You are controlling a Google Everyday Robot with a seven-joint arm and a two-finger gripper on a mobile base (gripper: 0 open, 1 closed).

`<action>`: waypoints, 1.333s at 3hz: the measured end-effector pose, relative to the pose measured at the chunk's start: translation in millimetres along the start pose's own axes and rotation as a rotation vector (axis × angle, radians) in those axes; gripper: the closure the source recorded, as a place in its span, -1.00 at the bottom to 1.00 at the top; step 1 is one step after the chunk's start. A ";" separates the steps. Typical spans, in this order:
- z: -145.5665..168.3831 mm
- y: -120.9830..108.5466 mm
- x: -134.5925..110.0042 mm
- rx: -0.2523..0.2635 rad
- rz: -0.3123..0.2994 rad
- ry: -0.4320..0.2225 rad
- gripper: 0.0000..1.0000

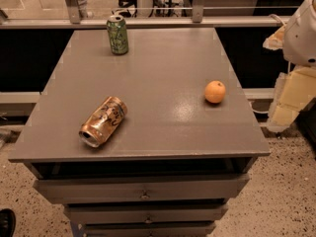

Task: Move orange near green can

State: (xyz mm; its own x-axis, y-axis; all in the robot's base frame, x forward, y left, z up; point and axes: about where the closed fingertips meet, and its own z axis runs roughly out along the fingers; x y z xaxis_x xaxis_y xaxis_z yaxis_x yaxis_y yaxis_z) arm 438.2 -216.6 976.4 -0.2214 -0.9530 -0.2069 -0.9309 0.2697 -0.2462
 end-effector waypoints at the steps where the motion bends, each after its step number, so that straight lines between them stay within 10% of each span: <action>1: 1.4 -1.5 -0.6 0.003 0.001 -0.009 -1.00; 4: 62.2 -70.1 -23.3 0.033 0.124 -0.267 -1.00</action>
Offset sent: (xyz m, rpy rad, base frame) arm 0.0140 0.0013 -0.0125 0.0607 -0.0140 0.0057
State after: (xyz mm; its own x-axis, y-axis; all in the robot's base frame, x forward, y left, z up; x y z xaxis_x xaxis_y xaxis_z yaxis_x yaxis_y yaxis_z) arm 526.6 -204.7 939.5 -0.2442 -0.8439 -0.4778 -0.8907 0.3900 -0.2336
